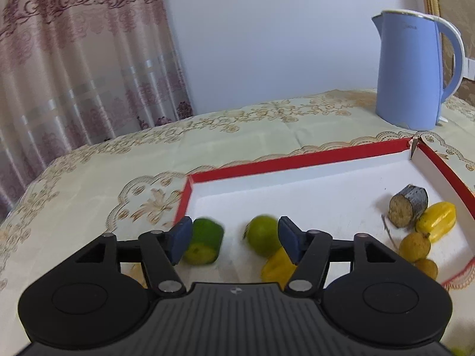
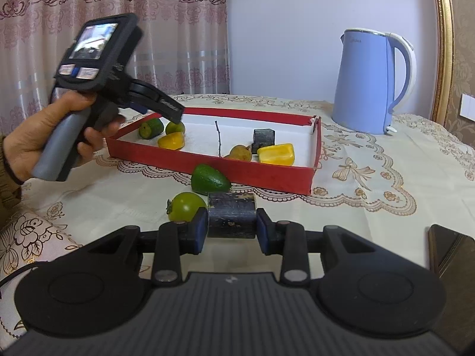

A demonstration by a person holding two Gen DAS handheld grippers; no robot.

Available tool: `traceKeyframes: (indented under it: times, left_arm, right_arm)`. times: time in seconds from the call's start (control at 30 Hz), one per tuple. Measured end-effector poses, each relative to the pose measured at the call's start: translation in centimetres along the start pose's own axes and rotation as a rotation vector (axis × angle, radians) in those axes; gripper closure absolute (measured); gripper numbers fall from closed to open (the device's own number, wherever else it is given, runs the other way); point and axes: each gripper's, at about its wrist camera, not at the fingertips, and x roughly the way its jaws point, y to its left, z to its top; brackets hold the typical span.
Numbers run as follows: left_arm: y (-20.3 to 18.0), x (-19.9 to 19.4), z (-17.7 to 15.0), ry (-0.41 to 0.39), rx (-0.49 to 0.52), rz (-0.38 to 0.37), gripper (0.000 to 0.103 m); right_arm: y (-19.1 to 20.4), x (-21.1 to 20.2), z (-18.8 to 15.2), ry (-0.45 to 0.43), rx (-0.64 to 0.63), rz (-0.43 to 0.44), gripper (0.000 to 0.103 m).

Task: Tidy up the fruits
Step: 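Lower the green tomato into the red tray and open the left gripper, then lower the eggplant chunk into the red tray and open the right gripper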

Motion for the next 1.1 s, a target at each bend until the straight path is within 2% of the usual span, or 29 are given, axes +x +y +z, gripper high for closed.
traceKeyframes:
  times: [0.1,0.27,0.37,0.43,0.6,0.73,0.87,1.1]
  left_arm:
    - [0.9,-0.9,-1.0,0.030,-0.031,0.027,0.040]
    - [2.9,-2.5,-3.2,0.083,-0.134,0.020,0.038]
    - [4.1,-3.6,-4.7,0.068,-0.207,0.007,0.028]
    - [4.5,-4.4,-5.3,0.040,-0.232,0.038,0.023]
    - [5.2,-5.6,-6.2,-0.011,-0.246,0.098,0.022]
    - [5.9,-5.6,-6.9,-0.014,-0.249,0.144,0.022]
    - [6.5,-5.2,-7.4,-0.016,-0.265,0.153,0.018]
    - [6.0,-5.3,-7.7,-0.042,-0.236,0.162,0.016]
  right_arm:
    - [0.0,-0.1,0.0,-0.007,0.009,-0.001,0.071]
    - [0.3,-0.2,0.4,-0.025,-0.002,-0.004,0.071]
    - [0.6,-0.5,0.9,-0.040,-0.013,-0.008,0.071]
    - [0.9,-0.6,1.2,-0.048,-0.024,-0.010,0.071]
    - [1.4,-0.8,1.7,-0.059,-0.037,-0.014,0.071]
    - [1.9,-0.7,2.2,-0.061,-0.048,-0.012,0.071]
    - [2.5,-0.4,2.9,-0.068,-0.067,-0.007,0.071]
    - [3.0,0.6,4.7,-0.086,-0.082,-0.008,0.071]
